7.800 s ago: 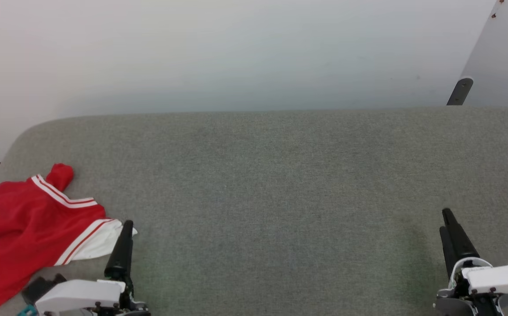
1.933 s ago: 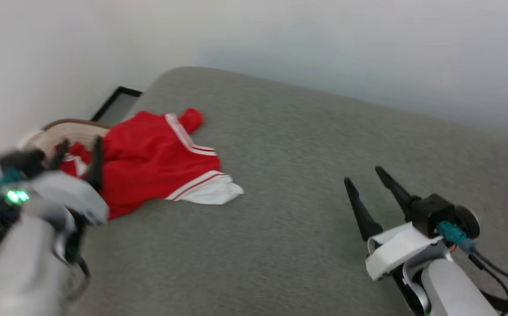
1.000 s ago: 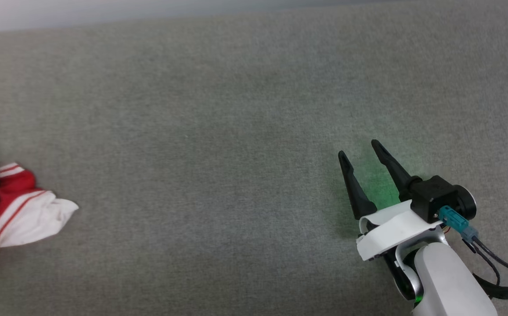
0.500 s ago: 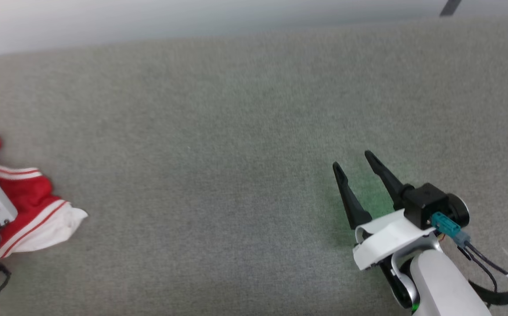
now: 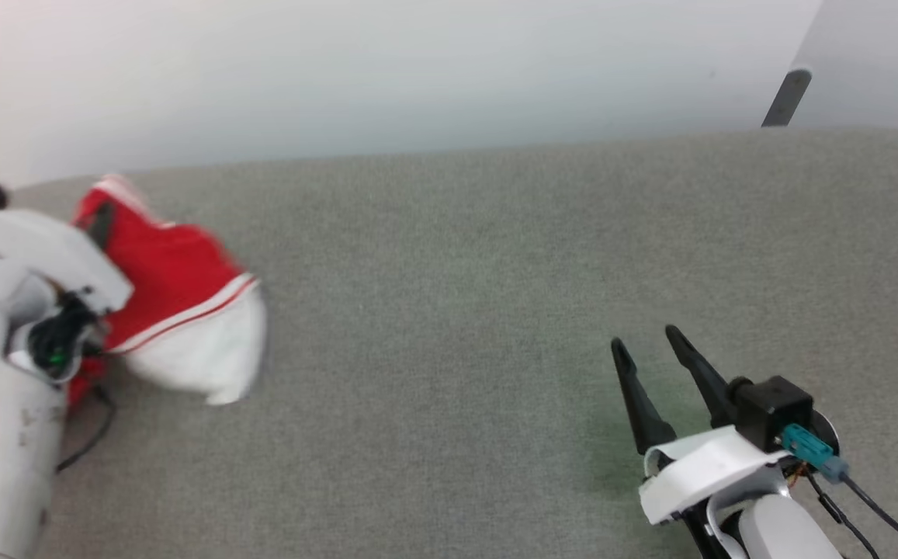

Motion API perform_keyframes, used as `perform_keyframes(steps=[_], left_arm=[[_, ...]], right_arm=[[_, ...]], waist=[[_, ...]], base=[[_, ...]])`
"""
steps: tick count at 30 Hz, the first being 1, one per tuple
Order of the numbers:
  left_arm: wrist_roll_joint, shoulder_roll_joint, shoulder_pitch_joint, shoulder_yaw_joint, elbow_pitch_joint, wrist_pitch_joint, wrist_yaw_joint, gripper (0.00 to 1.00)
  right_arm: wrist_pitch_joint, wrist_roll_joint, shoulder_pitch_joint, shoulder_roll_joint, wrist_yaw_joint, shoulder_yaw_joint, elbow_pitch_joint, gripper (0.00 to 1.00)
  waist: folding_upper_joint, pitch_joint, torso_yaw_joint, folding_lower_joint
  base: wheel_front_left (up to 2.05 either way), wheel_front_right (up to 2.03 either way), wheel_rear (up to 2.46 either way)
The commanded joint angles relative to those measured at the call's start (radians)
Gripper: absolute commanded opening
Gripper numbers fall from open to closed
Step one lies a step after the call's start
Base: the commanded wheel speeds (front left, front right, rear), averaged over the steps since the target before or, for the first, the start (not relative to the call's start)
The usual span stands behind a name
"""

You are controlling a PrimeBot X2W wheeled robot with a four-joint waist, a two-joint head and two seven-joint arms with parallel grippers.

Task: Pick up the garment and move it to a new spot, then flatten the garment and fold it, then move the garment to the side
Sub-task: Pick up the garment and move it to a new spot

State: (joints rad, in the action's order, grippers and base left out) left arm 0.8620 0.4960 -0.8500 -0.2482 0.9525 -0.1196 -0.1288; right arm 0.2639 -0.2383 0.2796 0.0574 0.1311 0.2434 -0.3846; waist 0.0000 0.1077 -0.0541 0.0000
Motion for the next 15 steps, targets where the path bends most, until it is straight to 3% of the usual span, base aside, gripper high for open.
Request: perform_keyframes(steps=[1, 8, 15], left_arm=[[0.034, -0.013, 0.019, -0.018, -0.069, -0.021, -0.003, 0.00], [0.178, -0.053, 0.056, -0.084, -0.384, -0.142, -0.003, 0.00], [0.214, -0.186, 0.006, -0.167, -0.530, -0.242, 0.018, 0.00]], right_arm=[[0.000, -0.009, -0.020, -0.002, -0.001, -0.012, 0.005, 1.00], [0.000, -0.030, -0.048, -0.006, -0.001, -0.044, 0.025, 1.00], [0.000, -0.093, -0.027, -0.007, -0.001, -0.033, 0.057, 1.00]], waist=[[0.0000, -0.026, -0.013, 0.0000], [0.0000, -0.019, -0.074, 0.0000], [0.0000, 0.036, -0.175, 0.0000]], base=[[0.00, 0.00, 0.00], [0.00, 0.00, 0.00], [0.00, 0.00, 0.00]])
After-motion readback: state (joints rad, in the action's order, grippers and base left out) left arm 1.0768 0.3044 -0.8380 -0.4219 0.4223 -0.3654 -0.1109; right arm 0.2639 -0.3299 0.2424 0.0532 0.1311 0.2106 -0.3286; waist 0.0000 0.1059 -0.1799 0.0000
